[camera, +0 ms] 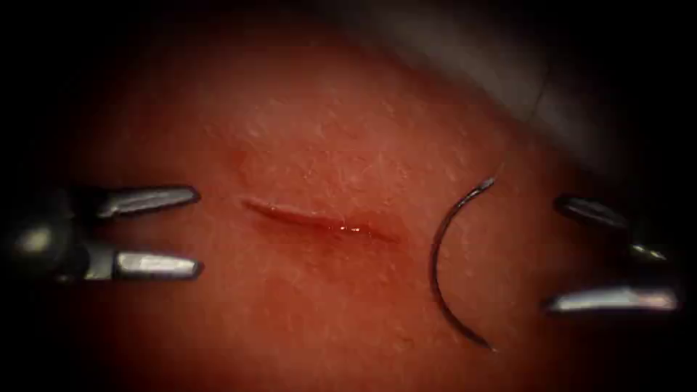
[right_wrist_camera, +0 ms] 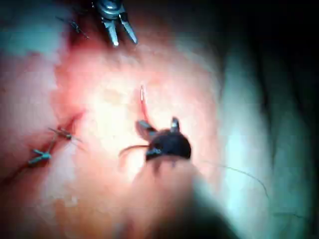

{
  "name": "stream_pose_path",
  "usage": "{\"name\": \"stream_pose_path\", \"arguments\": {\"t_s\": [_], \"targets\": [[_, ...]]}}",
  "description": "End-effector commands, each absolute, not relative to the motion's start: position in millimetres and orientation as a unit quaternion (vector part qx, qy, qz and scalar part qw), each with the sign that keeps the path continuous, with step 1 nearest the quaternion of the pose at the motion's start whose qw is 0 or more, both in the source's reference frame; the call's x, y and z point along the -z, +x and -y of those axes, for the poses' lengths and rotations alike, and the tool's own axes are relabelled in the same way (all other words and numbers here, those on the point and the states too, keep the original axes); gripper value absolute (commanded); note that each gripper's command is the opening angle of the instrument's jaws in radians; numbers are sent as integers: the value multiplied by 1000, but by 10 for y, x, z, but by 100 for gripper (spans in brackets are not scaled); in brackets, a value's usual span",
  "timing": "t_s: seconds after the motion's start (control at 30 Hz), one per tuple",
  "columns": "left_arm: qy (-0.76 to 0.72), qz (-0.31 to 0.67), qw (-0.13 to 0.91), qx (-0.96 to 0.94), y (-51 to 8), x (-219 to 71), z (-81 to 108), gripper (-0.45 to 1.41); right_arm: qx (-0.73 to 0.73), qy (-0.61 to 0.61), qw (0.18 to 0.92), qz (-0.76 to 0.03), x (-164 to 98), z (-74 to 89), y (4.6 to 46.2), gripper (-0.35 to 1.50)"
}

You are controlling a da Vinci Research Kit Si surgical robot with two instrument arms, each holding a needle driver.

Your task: Wound Closure

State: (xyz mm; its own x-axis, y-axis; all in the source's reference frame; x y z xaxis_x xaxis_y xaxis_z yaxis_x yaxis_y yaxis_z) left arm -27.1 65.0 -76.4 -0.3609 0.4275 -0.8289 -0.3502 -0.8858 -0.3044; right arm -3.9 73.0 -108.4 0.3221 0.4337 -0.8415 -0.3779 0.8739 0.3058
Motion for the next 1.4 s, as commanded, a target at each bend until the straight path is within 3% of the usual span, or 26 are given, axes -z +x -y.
{"name": "stream_pose_path", "arguments": {"t_s": [0.03,0.1,0.63,0.9,1.1,1.4], "targets": [[-514,39,236,-824,-275,758,-646,48,-249,26,812,-527,1080,-732,-33,74],[-515,41,235,-823,-279,757,-645,48,-249,25,812,-527,1076,-734,-33,86],[-521,55,218,-823,-303,754,-633,48,-250,23,813,-526,1078,-731,-30,91],[-471,101,184,-857,-353,756,-627,61,-251,23,813,-526,1076,-732,-29,91],[-459,122,151,-867,-408,740,-617,62,-251,23,813,-526,1078,-732,-28,91],[-439,128,121,-881,-446,697,-595,66,-251,23,812,-527,1078,-732,-29,91]]}}
